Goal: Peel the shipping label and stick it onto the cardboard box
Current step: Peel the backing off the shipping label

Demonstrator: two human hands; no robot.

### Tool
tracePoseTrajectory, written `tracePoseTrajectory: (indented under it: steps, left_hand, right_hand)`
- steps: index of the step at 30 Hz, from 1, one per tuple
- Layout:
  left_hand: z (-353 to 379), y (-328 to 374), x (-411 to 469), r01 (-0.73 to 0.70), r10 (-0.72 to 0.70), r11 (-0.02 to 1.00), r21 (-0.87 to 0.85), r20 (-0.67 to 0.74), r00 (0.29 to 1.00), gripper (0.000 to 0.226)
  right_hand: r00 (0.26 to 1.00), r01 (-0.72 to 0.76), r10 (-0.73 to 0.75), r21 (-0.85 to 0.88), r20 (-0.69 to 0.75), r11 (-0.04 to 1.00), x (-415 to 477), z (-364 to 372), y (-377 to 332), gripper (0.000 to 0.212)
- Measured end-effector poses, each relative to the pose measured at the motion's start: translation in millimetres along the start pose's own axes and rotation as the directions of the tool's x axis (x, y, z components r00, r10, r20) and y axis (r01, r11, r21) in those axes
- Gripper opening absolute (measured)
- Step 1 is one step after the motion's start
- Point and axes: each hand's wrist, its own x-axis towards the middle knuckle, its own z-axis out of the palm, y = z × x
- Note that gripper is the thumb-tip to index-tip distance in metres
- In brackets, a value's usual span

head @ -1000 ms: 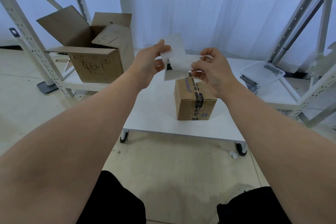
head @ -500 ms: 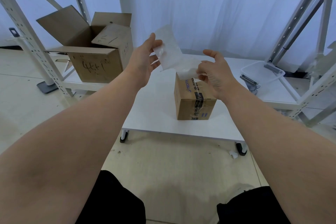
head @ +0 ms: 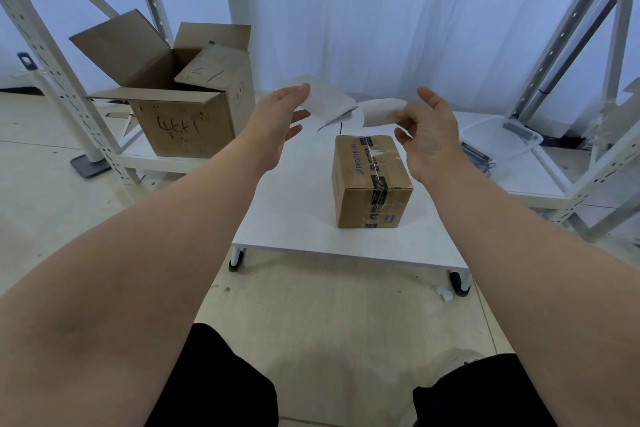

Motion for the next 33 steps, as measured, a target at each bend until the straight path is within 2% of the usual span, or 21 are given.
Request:
tracePoseTrajectory:
  steps: [12, 18, 21, 25, 28, 33]
  left_hand:
    - [-0.2, 2.0, 0.4, 0.0, -0.002, 0.999, -0.048, -0.043, 0.999, 0.039]
    - [0.3, 4.5, -3.4, -0.025, 0.025, 0.997, -0.08, 0.005, 1.0, 0.041]
    - [-0.1, 4.7, -4.9, -0.033, 0.034, 0.996, -0.077, 0.018, 0.999, 0.037]
    - [0.6, 3.1, -3.6, -0.031, 0.031, 0.999, -0.016, -0.018, 0.999, 0.035]
    - [-2.2, -2.2, -0.8, -0.045, 0.048, 0.994, 0.103, -0.024, 0.999, 0.025]
    - [-7.4, -7.3, 0.9, -0.033, 0.039, 0.987, 0.159, -0.035, 0.999, 0.03]
  right_hand:
    - [0.996, -0.049, 0.06, 0.16, -0.06, 0.986, 7.1, -6.3, 3.5, 0.043]
    - [0.985, -0.118, 0.126, 0.069, -0.122, 0.991, 17.1, -15.5, 13.2, 0.038]
    - [0.972, -0.155, 0.154, 0.007, -0.176, 0.988, 18.8, -19.4, 17.3, 0.046]
    - [0.964, -0.163, 0.152, -0.036, -0.218, 0.986, 17.7, -20.9, 19.3, 0.06]
    - [0.969, -0.152, 0.142, -0.034, -0.203, 0.988, 15.6, -19.6, 18.4, 0.051]
    - [0.973, -0.102, 0.108, 0.04, -0.203, 0.994, 16.0, -18.5, 18.5, 0.048]
